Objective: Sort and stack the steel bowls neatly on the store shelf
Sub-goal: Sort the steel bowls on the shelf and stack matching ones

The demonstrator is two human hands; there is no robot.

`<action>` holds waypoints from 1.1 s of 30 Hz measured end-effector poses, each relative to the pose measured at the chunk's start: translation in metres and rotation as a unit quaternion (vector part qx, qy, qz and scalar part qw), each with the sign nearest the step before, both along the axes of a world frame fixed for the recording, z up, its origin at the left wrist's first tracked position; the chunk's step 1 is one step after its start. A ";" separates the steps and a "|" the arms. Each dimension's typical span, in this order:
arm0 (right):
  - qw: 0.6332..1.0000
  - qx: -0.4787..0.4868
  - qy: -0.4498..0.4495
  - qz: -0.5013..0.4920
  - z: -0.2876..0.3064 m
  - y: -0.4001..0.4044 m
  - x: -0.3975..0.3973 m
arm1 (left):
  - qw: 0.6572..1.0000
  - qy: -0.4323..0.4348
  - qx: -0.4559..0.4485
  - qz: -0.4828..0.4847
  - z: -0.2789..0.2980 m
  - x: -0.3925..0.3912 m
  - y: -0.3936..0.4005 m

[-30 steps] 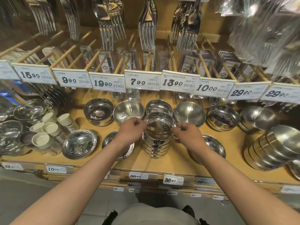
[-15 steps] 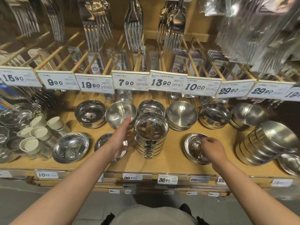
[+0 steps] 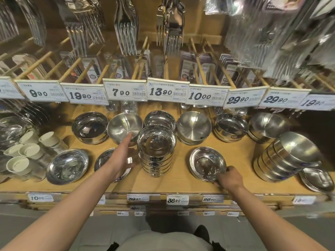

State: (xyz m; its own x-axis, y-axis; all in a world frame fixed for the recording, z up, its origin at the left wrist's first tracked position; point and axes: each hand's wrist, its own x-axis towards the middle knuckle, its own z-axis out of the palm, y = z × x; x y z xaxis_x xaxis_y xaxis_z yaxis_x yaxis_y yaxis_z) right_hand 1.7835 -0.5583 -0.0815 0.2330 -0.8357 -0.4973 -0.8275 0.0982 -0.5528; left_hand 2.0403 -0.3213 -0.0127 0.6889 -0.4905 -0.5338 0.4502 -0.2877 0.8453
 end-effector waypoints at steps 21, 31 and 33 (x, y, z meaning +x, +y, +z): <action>0.990 -0.032 -0.129 0.041 0.017 -0.034 0.032 | 0.993 -0.051 0.040 0.102 0.002 -0.012 0.022; 0.980 0.077 -0.167 0.078 0.022 -0.080 0.091 | 0.979 -0.064 0.078 0.176 0.009 -0.051 0.029; 0.975 0.102 -0.180 0.075 0.019 -0.086 0.097 | 0.974 -0.058 0.089 0.202 0.007 -0.059 0.033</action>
